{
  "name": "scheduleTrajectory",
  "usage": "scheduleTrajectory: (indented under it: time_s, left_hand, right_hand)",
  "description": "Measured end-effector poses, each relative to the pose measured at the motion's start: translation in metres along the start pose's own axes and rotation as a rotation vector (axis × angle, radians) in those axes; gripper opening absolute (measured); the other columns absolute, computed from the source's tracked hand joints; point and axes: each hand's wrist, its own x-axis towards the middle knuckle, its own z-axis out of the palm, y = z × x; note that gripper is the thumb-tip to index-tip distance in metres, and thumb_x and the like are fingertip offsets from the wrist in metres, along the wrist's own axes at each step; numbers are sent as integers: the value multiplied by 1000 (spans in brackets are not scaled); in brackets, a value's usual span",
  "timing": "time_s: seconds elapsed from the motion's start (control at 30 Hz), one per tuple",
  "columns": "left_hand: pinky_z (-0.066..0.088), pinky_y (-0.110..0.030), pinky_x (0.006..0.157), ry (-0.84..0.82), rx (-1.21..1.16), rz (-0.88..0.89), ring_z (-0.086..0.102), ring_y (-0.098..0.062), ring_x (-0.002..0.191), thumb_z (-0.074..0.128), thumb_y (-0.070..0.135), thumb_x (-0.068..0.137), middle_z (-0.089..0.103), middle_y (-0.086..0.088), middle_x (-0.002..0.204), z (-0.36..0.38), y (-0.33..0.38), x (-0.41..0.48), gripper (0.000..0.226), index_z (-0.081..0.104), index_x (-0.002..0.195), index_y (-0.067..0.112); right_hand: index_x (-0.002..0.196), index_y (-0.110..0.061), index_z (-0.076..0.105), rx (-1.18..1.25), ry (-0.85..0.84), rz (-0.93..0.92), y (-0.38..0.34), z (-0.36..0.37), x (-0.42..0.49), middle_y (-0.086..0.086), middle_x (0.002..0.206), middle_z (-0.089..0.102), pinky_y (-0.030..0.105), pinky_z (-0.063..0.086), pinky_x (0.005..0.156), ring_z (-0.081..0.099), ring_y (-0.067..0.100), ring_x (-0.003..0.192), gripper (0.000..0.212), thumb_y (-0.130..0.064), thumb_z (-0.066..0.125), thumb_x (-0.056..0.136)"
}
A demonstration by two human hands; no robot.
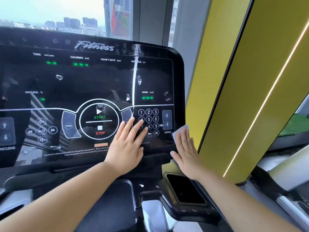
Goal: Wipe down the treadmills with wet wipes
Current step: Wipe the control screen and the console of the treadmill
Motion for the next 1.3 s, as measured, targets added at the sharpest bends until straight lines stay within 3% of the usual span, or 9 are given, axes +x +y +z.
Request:
scheduleTrajectory:
  time_s: [0.07,0.23,0.57,0.73,0.9,1.03,1.13,1.23,1.3]
  left_hand:
    - [18,-51,113,3,-8,-1,28,-37,136,36,32,83,45,-15,143,0,-1,-4,58,54,133,9]
    - [16,-49,114,30,-19,9,29,-37,135,36,27,83,47,-15,140,-1,-3,-8,55,56,130,7]
    - [21,-48,112,51,-75,27,30,-36,135,40,27,82,47,-17,139,-4,-11,-18,54,57,129,6]
    - [32,-46,110,63,-149,25,33,-34,135,42,26,84,47,-15,138,-5,-20,-30,51,58,128,6]
    - [34,-48,109,61,-173,42,32,-34,135,44,26,84,48,-14,138,-2,-23,-34,51,58,128,6]
    - [33,-49,109,69,-179,55,34,-35,134,43,26,84,48,-14,137,-2,-23,-34,50,58,127,6]
    - [33,-46,108,81,-183,69,36,-35,133,42,27,86,48,-14,136,-5,-27,-37,49,58,127,6]
    - [34,-47,108,94,-173,35,36,-34,133,42,27,87,48,-13,136,-6,-35,-47,47,59,127,7]
    - [29,-47,110,107,-158,1,36,-34,133,42,26,88,48,-12,136,-5,-43,-57,47,59,127,7]
  right_hand:
    - [131,-17,-43,4,15,13,-1,0,-2,1,134,-56,22,-36,99,-49,9,126,84,-71,-35,67]
    - [132,-21,-39,171,111,97,-23,-12,8,0,136,-52,23,-32,103,-49,9,125,62,-47,6,98]
    - [138,-20,-36,105,15,-19,-33,-12,3,-7,132,-54,16,-35,97,-50,0,121,63,-43,10,101]
    - [131,-23,-38,257,-10,52,-60,-16,5,-3,133,-53,35,-25,112,-51,8,123,64,-48,11,99]
    - [134,-20,-38,157,-132,-1,-91,-25,7,1,130,-56,34,-27,106,-49,15,125,78,-61,15,95]
    - [139,-24,-33,119,-90,-51,-78,-24,5,-3,139,-50,34,-22,113,-46,10,129,71,-55,18,98]
    - [138,-27,-33,-3,-123,-107,-50,-29,1,-5,141,-47,34,-16,117,-44,7,130,66,-55,10,97]
    - [129,-27,-44,-164,-135,-190,-37,-32,3,-4,134,-54,35,-20,115,-48,8,127,78,-75,-24,71]
    - [128,-24,-47,-176,-156,-205,-38,-32,5,-3,130,-59,35,-24,112,-51,8,125,90,-79,-34,58]
